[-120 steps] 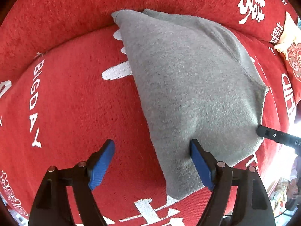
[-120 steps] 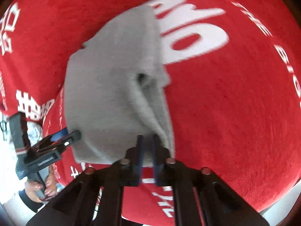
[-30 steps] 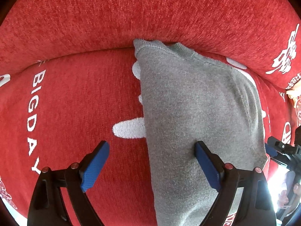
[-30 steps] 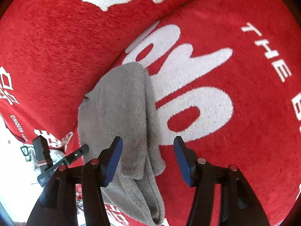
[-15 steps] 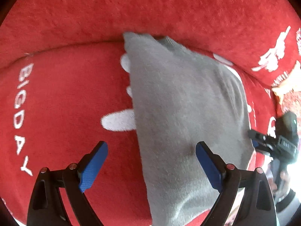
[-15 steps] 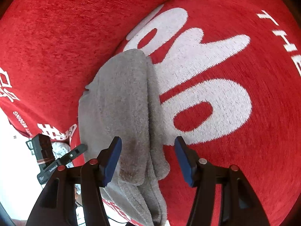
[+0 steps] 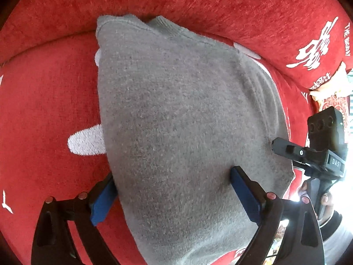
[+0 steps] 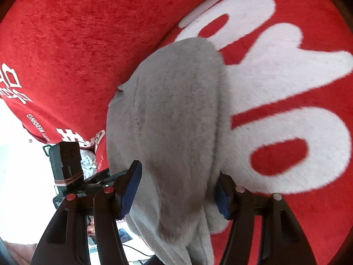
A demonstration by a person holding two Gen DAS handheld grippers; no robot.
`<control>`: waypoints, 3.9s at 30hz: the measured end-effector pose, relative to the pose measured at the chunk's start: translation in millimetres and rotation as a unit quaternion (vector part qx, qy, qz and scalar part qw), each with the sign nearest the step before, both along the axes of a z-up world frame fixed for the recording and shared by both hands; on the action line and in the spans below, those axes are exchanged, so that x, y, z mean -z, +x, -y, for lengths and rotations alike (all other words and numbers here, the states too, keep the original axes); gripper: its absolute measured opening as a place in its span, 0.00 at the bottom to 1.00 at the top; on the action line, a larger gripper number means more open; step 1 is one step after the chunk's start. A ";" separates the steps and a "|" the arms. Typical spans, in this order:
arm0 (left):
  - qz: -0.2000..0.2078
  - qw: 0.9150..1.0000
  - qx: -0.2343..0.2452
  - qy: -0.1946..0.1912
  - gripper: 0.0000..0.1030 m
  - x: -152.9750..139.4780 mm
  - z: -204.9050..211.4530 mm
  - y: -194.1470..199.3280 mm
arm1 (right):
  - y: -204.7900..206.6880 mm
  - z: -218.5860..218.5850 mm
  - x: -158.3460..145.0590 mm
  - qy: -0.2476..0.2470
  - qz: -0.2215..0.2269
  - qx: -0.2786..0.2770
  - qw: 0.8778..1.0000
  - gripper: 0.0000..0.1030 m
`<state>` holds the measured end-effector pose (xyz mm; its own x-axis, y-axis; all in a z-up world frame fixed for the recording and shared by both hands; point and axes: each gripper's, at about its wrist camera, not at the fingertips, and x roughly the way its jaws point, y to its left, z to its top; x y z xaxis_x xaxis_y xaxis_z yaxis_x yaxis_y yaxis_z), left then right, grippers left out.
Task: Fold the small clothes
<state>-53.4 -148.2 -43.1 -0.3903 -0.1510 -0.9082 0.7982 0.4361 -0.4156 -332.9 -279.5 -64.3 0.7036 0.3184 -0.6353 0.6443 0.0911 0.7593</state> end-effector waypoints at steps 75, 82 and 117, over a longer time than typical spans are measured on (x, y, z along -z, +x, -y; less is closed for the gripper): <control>0.132 0.990 -0.037 0.019 0.34 -65.0 -219.2 61.2 | 135.4 -218.7 -76.4 -0.203 -0.304 -0.162 0.917 0.05; 0.138 0.989 -0.038 0.031 0.34 -66.9 -218.8 59.4 | 133.4 -215.5 -75.6 -0.198 -0.309 -0.168 0.915 0.05; 0.153 0.982 -0.044 0.099 0.49 -101.1 -248.6 51.3 | 108.9 -231.4 -114.7 -0.120 -0.298 -0.125 0.939 0.12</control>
<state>-2.1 100.4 58.0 -0.0873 0.0191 -0.9960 0.8287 0.5562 -0.0620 -224.1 -48.1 50.4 0.1223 0.2245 -0.9668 0.8841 0.4181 0.2089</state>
